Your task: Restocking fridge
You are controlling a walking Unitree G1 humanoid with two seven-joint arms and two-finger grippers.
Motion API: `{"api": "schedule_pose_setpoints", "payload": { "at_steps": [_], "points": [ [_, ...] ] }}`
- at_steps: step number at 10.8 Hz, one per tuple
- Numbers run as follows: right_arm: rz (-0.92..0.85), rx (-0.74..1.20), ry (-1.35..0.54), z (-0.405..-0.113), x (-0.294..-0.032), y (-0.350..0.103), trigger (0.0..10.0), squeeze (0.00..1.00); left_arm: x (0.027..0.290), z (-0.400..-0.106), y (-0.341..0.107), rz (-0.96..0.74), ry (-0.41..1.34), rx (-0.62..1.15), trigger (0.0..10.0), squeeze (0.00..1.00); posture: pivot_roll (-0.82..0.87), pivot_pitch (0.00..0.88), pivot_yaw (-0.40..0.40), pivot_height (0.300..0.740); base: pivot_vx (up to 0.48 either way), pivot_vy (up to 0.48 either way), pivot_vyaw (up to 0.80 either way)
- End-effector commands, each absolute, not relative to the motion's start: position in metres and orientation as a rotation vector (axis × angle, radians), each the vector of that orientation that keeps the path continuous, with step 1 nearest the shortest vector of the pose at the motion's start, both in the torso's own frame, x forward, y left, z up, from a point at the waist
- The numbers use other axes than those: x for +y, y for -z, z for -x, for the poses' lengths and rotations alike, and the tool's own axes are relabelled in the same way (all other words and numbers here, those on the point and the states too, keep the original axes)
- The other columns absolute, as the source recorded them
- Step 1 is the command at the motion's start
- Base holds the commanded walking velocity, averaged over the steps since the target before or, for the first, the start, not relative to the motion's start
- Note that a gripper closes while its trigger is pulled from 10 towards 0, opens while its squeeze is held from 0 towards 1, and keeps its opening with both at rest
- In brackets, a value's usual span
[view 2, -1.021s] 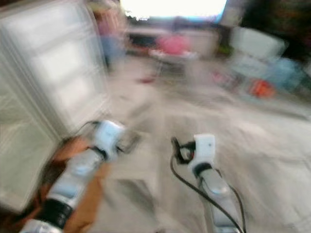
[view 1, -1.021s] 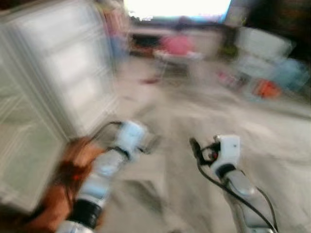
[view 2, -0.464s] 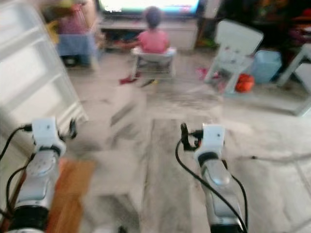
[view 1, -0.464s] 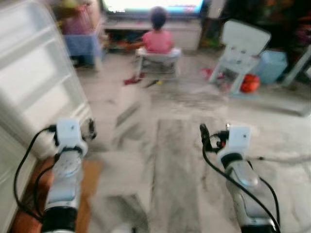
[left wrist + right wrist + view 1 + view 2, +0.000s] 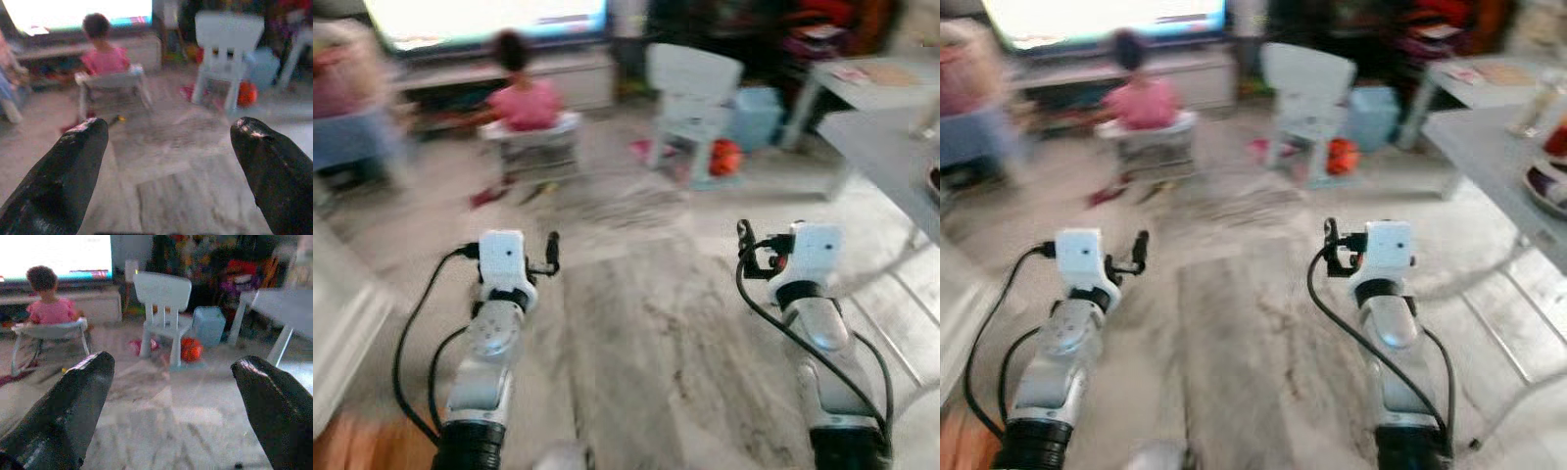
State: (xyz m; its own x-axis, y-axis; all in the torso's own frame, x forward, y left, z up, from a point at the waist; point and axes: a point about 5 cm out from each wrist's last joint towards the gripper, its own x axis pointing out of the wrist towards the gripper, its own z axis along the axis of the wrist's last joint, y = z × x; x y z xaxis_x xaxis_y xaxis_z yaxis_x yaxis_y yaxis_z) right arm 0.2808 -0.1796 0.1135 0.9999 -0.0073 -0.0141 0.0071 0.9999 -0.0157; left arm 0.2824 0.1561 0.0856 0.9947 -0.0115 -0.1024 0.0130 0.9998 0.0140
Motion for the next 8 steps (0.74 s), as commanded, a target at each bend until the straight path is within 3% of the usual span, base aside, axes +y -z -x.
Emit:
{"api": "schedule_pose_setpoints", "payload": {
  "at_steps": [1, 4, 6, 8],
  "points": [
    [0.030, 0.025, 0.022, -0.278, -0.185, -0.111, 10.0, 0.00, 0.149, -0.283, -0.083, -0.020, 0.040, 0.109, 10.0, 0.00, -0.02, 0.030, 0.006, 0.740, 0.454, 0.000, -0.80],
    [0.028, 0.028, 0.025, -0.278, -0.180, -0.109, 10.0, 0.00, 0.141, -0.291, -0.082, -0.016, 0.078, 0.125, 10.0, 0.00, -0.04, 0.009, 0.010, 0.740, 0.453, 0.000, -0.80],
    [0.030, 0.030, 0.034, -0.279, -0.183, -0.108, 10.0, 0.00, 0.143, -0.300, -0.083, 0.003, 0.062, 0.143, 10.0, 0.00, -0.04, 0.016, 0.007, 0.740, 0.311, 0.354, -0.80],
    [0.035, 0.034, 0.037, -0.277, -0.184, -0.107, 10.0, 0.00, 0.145, -0.300, -0.082, -0.028, 0.071, 0.135, 10.0, 0.00, -0.04, 0.016, 0.008, 0.740, 0.000, 0.431, -0.80]
  ]
}}
